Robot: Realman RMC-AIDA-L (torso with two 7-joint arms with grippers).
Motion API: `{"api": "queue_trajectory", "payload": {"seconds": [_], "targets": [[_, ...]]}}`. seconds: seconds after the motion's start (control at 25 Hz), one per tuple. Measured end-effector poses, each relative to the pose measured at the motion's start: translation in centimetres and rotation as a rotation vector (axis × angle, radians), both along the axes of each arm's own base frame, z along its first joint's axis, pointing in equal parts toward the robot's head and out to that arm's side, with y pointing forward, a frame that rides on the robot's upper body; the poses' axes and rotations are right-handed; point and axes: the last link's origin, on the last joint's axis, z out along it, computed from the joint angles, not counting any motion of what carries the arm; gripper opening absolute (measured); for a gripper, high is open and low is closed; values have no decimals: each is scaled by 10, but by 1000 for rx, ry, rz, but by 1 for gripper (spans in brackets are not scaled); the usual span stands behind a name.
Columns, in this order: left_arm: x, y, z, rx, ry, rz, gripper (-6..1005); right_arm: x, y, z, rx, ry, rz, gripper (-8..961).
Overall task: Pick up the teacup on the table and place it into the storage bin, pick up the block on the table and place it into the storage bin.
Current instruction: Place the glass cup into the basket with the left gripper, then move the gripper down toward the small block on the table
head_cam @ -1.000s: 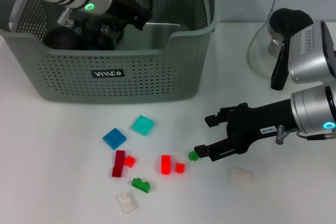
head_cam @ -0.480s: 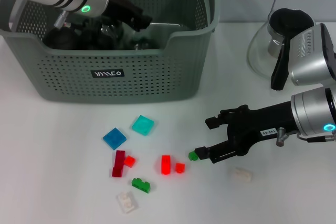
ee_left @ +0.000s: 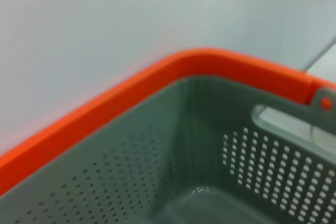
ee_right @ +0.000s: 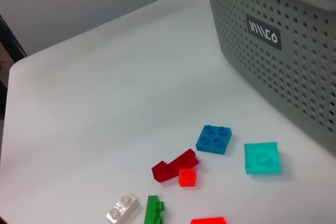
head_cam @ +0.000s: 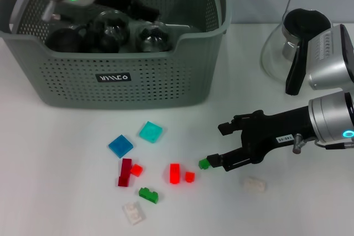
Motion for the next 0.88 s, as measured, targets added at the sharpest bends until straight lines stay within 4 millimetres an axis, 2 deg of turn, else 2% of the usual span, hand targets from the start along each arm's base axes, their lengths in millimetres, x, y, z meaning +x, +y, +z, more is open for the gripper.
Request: {"api": "queue_trajectory", "payload": {"seconds": [0.24, 0.32, 0.44, 0.56, 0.64, 0.88], "targets": [[19, -31, 43, -10, -195, 1, 745, 1, 1, 2, 3, -4, 1, 940], [26, -58, 53, -84, -329, -60, 793, 2, 1, 3, 4, -7, 1, 940], [27, -96, 52, -214, -443, -192, 841, 2, 2, 5, 6, -11, 3, 940], [17, -138, 43, -352, -499, -356, 839, 2, 3, 7, 4, -13, 8, 940], [5, -157, 37, -406, -515, -413, 838, 1, 3, 8, 2, -13, 14, 940], [-44, -195, 20, -443, -585, -462, 836, -3, 5, 15, -9, -5, 27, 941]]}}
